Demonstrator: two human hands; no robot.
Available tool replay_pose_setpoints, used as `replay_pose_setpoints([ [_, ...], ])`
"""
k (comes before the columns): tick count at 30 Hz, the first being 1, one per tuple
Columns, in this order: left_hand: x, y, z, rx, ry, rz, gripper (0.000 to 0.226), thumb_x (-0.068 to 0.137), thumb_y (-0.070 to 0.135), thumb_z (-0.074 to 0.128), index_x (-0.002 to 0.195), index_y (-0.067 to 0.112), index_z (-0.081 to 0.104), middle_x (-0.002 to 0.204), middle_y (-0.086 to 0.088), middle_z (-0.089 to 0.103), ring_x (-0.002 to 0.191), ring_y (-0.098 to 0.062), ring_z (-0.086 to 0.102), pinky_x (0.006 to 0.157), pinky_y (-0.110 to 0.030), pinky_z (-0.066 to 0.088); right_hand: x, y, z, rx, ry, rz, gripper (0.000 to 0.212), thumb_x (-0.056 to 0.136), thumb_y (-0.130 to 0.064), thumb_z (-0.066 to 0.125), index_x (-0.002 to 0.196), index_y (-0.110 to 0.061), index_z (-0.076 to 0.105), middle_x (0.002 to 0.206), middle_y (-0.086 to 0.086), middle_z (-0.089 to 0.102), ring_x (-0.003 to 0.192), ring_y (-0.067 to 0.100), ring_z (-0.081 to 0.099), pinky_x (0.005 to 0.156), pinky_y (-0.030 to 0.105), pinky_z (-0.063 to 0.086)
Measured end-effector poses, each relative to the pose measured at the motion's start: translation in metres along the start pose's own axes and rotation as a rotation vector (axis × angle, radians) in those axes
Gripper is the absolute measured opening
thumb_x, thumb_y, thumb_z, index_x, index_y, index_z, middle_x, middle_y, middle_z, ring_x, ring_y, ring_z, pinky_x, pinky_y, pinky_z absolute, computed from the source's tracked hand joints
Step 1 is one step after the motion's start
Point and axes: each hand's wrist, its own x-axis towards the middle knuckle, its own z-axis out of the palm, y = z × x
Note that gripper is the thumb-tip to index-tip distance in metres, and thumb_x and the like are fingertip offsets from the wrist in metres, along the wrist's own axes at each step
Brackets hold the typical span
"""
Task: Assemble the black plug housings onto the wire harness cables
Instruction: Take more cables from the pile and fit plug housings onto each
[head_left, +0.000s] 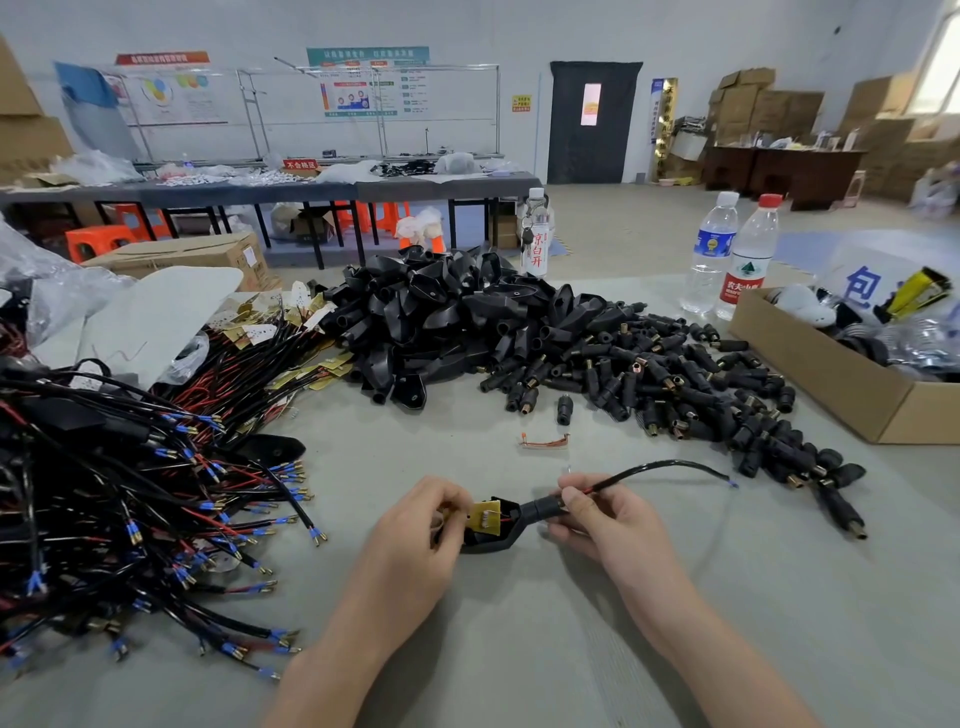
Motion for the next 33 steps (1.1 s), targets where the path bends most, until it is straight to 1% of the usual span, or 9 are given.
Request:
replay_pose_setpoints([
  [3, 0.0007, -0.0024, 0.0020, -0.069, 0.023, -0.051, 0.036, 0.093, 0.012, 0.063, 0.100, 0.046, 0.056, 0.097, 0.021, 0.062, 0.090, -0.009, 0.062, 0.075, -0.012, 0.046, 0.0005, -0.0005, -0.0003, 0.014, 0.015, 0.007, 0.010, 0.097, 0.000, 0.056, 0.098, -0.003, 0.064, 0.100, 0.019, 0.064, 0.099, 0.036, 0.066, 0.062, 0.019, 0.058],
  [6, 0.0013, -0.0048, 0.0044, -0.086, 0.026, -0.080, 0.031, 0.094, 0.015, 0.062, 0.100, 0.045, 0.058, 0.094, 0.019, 0.061, 0.084, -0.013, 0.060, 0.074, -0.021, 0.049, 0.0009, 0.0001, -0.0007, 0.019, 0.017, 0.011, 0.010, 0.097, -0.001, 0.056, 0.099, -0.003, 0.065, 0.102, 0.020, 0.065, 0.099, 0.037, 0.067, 0.062, 0.018, 0.057],
  [9, 0.0017, -0.0053, 0.0057, -0.098, 0.039, -0.117, 0.025, 0.095, 0.017, 0.061, 0.098, 0.042, 0.060, 0.090, 0.016, 0.061, 0.080, -0.013, 0.059, 0.074, -0.031, 0.051, 0.0014, 0.0014, -0.0014, 0.039, 0.009, 0.019, 0.010, 0.097, -0.001, 0.056, 0.099, -0.003, 0.066, 0.100, 0.018, 0.066, 0.095, 0.033, 0.068, 0.065, 0.020, 0.058],
  [14, 0.0020, 0.0010, 0.0060, -0.258, 0.090, -0.186, 0.017, 0.097, 0.025, 0.057, 0.102, 0.040, 0.061, 0.081, 0.012, 0.063, 0.072, -0.015, 0.059, 0.067, -0.032, 0.049, 0.0011, 0.0035, -0.0010, 0.100, -0.011, 0.056, 0.011, 0.096, 0.000, 0.057, 0.099, -0.002, 0.068, 0.094, 0.012, 0.070, 0.095, 0.026, 0.071, 0.070, 0.019, 0.058],
  [18, 0.0006, 0.0010, 0.0058, -0.169, 0.057, -0.164, 0.019, 0.097, 0.022, 0.055, 0.101, 0.040, 0.058, 0.071, 0.008, 0.056, 0.062, -0.012, 0.051, 0.062, -0.033, 0.043, -0.0001, 0.0026, 0.0007, 0.146, -0.018, 0.083, 0.011, 0.096, 0.002, 0.056, 0.100, 0.001, 0.066, 0.093, 0.012, 0.070, 0.092, 0.024, 0.072, 0.069, 0.019, 0.058],
  [20, 0.0003, 0.0012, 0.0050, -0.100, 0.056, -0.134, 0.021, 0.096, 0.019, 0.056, 0.100, 0.040, 0.058, 0.074, 0.010, 0.056, 0.067, -0.009, 0.051, 0.065, -0.030, 0.045, -0.0003, 0.0022, 0.0012, 0.143, -0.014, 0.082, 0.012, 0.096, 0.002, 0.056, 0.101, 0.000, 0.067, 0.094, 0.012, 0.071, 0.090, 0.022, 0.073, 0.071, 0.019, 0.059],
  [25, -0.0013, 0.0021, 0.0054, -0.026, 0.043, -0.066, 0.031, 0.094, 0.012, 0.058, 0.101, 0.042, 0.056, 0.100, 0.021, 0.054, 0.101, -0.002, 0.055, 0.080, -0.011, 0.042, -0.0010, 0.0020, 0.0002, 0.080, 0.005, 0.059, 0.012, 0.096, -0.001, 0.059, 0.101, -0.002, 0.068, 0.098, 0.014, 0.070, 0.094, 0.024, 0.072, 0.069, 0.021, 0.059],
  [29, -0.0014, 0.0027, 0.0062, -0.001, 0.015, -0.046, 0.036, 0.096, 0.011, 0.055, 0.100, 0.047, 0.053, 0.102, 0.027, 0.055, 0.100, -0.001, 0.057, 0.081, -0.013, 0.044, -0.0010, 0.0002, -0.0027, 0.030, 0.027, 0.029, 0.012, 0.095, -0.003, 0.060, 0.099, -0.007, 0.072, 0.092, 0.012, 0.073, 0.087, 0.021, 0.072, 0.064, 0.024, 0.059],
  [33, -0.0016, 0.0017, 0.0059, 0.005, 0.008, -0.041, 0.033, 0.098, 0.013, 0.053, 0.103, 0.046, 0.054, 0.102, 0.028, 0.055, 0.101, -0.002, 0.058, 0.082, -0.019, 0.047, -0.0009, 0.0009, -0.0018, 0.038, 0.040, 0.023, 0.013, 0.096, -0.001, 0.059, 0.099, -0.006, 0.070, 0.083, 0.006, 0.076, 0.077, 0.016, 0.074, 0.063, 0.021, 0.058],
])
